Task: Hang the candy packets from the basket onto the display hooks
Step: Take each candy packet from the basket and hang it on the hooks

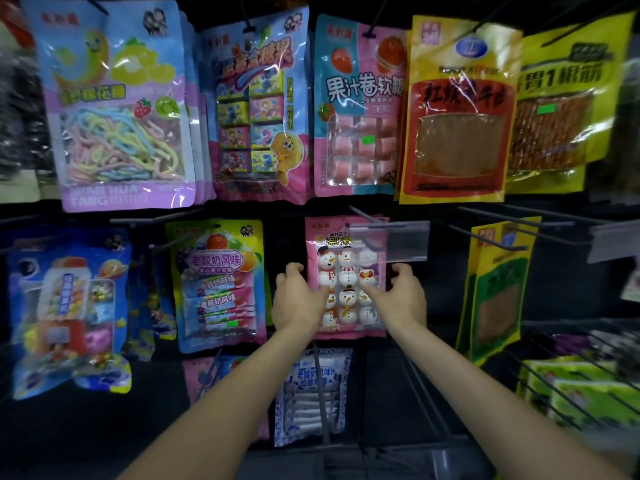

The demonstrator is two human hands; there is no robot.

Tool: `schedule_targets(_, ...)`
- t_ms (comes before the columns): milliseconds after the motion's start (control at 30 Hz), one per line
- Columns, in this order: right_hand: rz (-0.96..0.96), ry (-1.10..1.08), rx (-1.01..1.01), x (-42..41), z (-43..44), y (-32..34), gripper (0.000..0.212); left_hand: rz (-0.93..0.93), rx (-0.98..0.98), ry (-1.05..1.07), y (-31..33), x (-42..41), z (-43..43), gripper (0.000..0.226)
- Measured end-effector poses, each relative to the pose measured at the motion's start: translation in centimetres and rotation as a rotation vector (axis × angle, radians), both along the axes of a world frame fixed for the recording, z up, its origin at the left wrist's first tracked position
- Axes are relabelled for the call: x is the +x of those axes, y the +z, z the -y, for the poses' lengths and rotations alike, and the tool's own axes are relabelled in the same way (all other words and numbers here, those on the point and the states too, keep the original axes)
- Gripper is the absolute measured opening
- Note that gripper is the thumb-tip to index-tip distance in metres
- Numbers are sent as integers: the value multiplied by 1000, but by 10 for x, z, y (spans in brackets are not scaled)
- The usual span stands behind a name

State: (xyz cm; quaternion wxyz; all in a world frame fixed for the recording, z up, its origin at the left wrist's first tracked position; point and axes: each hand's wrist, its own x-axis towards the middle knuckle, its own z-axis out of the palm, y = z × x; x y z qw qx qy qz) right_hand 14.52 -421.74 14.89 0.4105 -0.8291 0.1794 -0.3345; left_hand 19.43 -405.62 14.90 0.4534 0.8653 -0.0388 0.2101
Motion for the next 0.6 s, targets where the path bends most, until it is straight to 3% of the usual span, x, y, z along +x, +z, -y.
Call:
schedule_targets(167,-56,91,-124,-45,0,-6,84,11,156,-108,-2,-34,-22,77)
schedule_targets(367,-95,278,-312,-110,-4,-12,84,110,513,-210,-7,-94,-51,77)
schedule_targets(600,-286,513,-430,-197,-11,-26,113,191,727,-351,-32,-174,-77,81)
